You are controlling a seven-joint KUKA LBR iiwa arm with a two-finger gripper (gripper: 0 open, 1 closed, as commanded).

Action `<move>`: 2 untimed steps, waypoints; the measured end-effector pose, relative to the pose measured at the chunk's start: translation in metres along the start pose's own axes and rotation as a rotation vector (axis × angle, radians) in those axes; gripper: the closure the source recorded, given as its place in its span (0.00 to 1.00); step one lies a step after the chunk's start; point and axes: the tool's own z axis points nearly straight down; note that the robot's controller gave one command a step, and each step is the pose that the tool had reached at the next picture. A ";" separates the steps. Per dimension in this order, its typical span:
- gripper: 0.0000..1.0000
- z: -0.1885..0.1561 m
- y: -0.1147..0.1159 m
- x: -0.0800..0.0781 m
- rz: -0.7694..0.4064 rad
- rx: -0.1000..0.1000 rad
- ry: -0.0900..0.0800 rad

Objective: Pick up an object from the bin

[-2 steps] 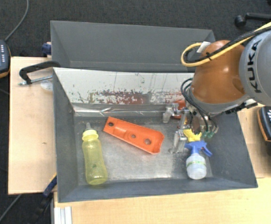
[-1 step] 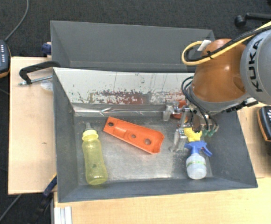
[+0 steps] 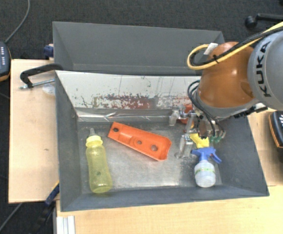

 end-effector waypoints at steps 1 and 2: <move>0.00 0.027 0.019 -0.015 0.034 -0.003 0.018; 0.00 0.041 0.036 -0.001 -0.054 -0.002 -0.009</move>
Offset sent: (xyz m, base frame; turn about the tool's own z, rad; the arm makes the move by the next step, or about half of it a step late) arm -0.0270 0.0511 -0.0923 -0.1582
